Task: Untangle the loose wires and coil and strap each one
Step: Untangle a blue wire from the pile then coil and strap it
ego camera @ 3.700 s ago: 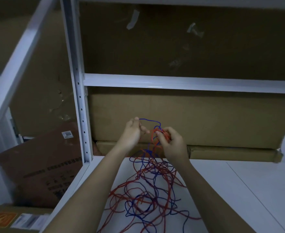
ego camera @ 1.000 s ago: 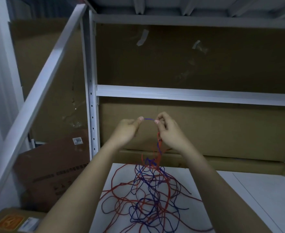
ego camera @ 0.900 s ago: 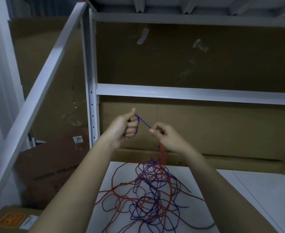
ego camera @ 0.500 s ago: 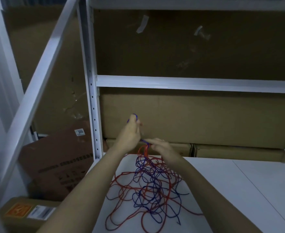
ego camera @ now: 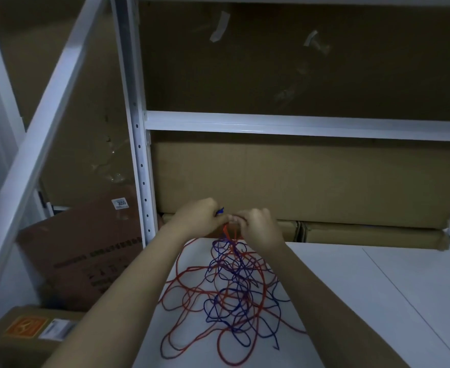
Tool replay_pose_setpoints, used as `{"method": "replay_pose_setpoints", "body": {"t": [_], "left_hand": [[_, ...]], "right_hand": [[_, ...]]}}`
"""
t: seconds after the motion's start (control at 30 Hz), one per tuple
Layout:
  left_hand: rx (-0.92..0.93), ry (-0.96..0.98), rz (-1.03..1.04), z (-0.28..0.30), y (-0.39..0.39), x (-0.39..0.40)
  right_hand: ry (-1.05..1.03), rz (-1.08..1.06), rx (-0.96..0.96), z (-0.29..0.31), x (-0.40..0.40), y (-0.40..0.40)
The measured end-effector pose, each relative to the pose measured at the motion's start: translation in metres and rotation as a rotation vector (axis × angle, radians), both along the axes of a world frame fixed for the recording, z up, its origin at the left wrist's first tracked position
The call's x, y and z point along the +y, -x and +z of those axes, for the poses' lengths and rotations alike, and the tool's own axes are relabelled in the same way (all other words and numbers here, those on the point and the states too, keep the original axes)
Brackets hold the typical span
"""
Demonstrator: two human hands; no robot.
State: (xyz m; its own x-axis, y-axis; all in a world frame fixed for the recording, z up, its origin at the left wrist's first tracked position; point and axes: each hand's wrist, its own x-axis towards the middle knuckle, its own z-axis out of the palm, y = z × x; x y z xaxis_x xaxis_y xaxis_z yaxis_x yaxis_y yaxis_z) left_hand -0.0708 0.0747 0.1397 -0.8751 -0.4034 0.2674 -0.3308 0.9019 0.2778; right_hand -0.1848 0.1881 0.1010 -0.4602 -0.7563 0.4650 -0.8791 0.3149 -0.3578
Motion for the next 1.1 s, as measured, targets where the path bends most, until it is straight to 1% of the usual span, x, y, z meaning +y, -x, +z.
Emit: {"method": "replay_pose_setpoints", "body": {"t": [0.1,0.2,0.3,0.4,0.43,0.47,0.5,0.53,0.57,0.6,0.63,0.67,0.7,0.73,0.77,0.8,0.83,0.87,0.9,0.93,0.97,1.0,1.03,1.07,1.1], "left_hand": [[0.033,0.162,0.088,0.007,-0.007,-0.006],[0.219,0.277,0.211,0.016,-0.02,-0.016],[0.404,0.279,0.283,0.019,-0.025,-0.018],[0.538,0.19,0.273,0.021,-0.021,-0.015],[0.562,0.146,0.252,0.023,-0.019,-0.014],[0.567,0.109,0.231,0.025,-0.015,-0.012],[0.567,0.083,0.214,0.027,-0.01,-0.01],[0.57,0.065,0.194,0.029,-0.006,-0.007],[0.574,0.05,0.172,0.031,-0.001,-0.003],[0.577,0.036,0.148,0.033,0.004,0.002],[0.585,0.019,0.127,0.036,0.008,0.007],[0.592,-0.009,0.115,0.039,0.01,0.009],[0.59,-0.057,0.122,0.042,0.011,0.011],[0.574,-0.152,0.136,0.045,0.009,0.01],[0.541,-0.345,0.133,0.049,0.006,0.009],[0.482,-0.646,0.088,0.051,0.002,0.007],[0.4,-1.033,-0.006,0.052,-0.004,0.007],[0.344,-1.372,-0.126,0.051,-0.01,0.008],[0.344,-1.601,-0.244,0.051,-0.013,0.01],[0.411,-1.721,-0.337,0.049,-0.012,0.012],[0.518,-1.768,-0.382,0.046,-0.009,0.015],[0.665,-1.764,-0.378,0.044,-0.003,0.019],[0.819,-1.708,-0.339,0.039,0.003,0.022],[0.926,-1.592,-0.267,0.033,0.01,0.024],[0.965,-1.416,-0.176,0.024,0.016,0.024]], "right_hand": [[-0.05,-0.256,-0.095,-0.005,-0.002,0.019],[-0.149,-0.418,-0.083,-0.023,0.01,0.047],[-0.21,-0.51,-0.169,-0.04,0.024,0.065],[-0.259,-0.504,-0.21,-0.031,0.027,0.062],[-0.222,-0.47,-0.2,-0.023,0.025,0.059],[-0.125,-0.393,-0.221,-0.014,0.022,0.054],[0.023,-0.253,-0.286,-0.005,0.018,0.046],[0.176,-0.069,-0.359,0.003,0.013,0.036],[0.271,0.112,-0.417,0.01,0.008,0.023],[0.294,0.27,-0.446,0.014,0.001,0.011],[0.272,0.368,-0.455,0.013,-0.007,0.001],[0.245,0.4,-0.471,0.01,-0.013,-0.006],[0.273,0.4,-0.496,0.006,-0.018,-0.008],[0.347,0.37,-0.531,0.002,-0.019,-0.006],[0.437,0.329,-0.595,-0.001,-0.018,-0.002],[0.511,0.28,-0.651,-0.003,-0.016,0.004],[0.538,0.242,-0.673,-0.005,-0.014,0.009],[0.499,0.217,-0.661,-0.007,-0.013,0.011],[0.422,0.216,-0.645,-0.01,-0.014,0.011],[0.334,0.23,-0.629,-0.014,-0.015,0.007],[0.25,0.256,-0.616,-0.019,-0.016,0.002],[0.163,0.286,-0.595,-0.024,-0.016,-0.005],[0.092,0.316,-0.562,-0.029,-0.015,-0.01],[0.038,0.343,-0.505,-0.033,-0.013,-0.014],[0.008,0.363,-0.429,-0.036,-0.01,-0.017]]}}
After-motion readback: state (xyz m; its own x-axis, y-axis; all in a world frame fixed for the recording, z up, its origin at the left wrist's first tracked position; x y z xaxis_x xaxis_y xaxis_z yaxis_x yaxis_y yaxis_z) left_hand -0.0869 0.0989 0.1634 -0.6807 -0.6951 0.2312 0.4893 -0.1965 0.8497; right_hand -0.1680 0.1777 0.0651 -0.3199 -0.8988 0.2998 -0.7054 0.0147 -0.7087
